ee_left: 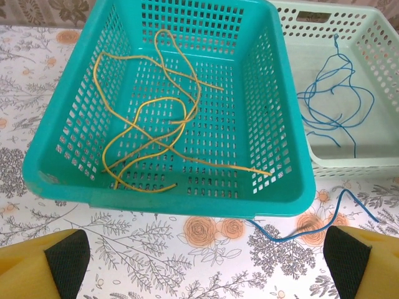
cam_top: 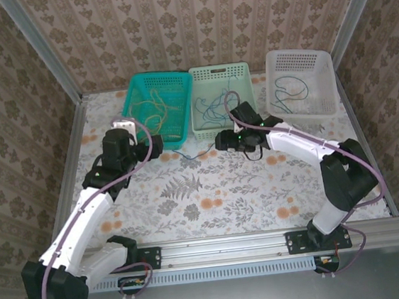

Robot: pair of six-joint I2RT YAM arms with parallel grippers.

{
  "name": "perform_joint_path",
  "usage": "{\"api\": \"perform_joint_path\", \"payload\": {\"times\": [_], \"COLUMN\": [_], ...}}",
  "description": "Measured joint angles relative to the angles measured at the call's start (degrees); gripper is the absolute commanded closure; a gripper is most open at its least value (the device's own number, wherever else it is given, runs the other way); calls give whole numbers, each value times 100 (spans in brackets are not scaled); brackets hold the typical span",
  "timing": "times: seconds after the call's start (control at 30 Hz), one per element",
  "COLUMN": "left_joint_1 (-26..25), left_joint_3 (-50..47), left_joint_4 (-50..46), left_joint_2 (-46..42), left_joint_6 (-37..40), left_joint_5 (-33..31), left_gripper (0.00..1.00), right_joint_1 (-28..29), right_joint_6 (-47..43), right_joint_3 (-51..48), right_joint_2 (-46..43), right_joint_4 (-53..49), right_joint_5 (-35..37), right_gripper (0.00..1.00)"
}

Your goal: Untangle the cables

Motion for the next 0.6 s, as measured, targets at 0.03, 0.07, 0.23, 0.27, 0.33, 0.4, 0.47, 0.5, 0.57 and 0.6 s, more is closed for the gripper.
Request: {"api": "perform_joint_path", "payload": {"times": [0.03,0.07,0.23,0.27,0.33,0.4,0.47,0.5,0.57,0.6], "left_joint_1": [0,0,0,0,0,9,33,33,35,33], "left_joint_3": [-26,-46,-122,-133,-162,-208,-286,-319,-391,-415], "left_joint_4": [2,2,22,15,24,24,46,48,52,57], "left_joint_2": [4,7,0,-15,-68,-149,-249,-280,-337,-345], "left_joint_6": [-22,-42,-127,-127,-127,-127,-149,-160,-173,-173], "left_joint_5": [13,20,59,57,57,57,57,57,59,59], "left_gripper": [0,0,0,0,0,0,0,0,0,0], "right_joint_1": [125,260,649,675,699,702,702,702,702,702], "right_joint_6": [293,560,1585,1762,1993,2173,2319,2376,2468,2520], "right_joint_3": [-24,-24,0,31,122,238,363,439,610,667], "right_joint_2": [44,109,544,662,894,1123,1338,1429,1615,1670], "right_joint_4": [83,236,962,1038,1088,1108,1108,1106,1108,1108], "right_joint_5": [-7,-13,-59,-59,-46,-22,7,13,48,70], "right_gripper": [24,25,33,34,37,38,41,43,48,48]}}
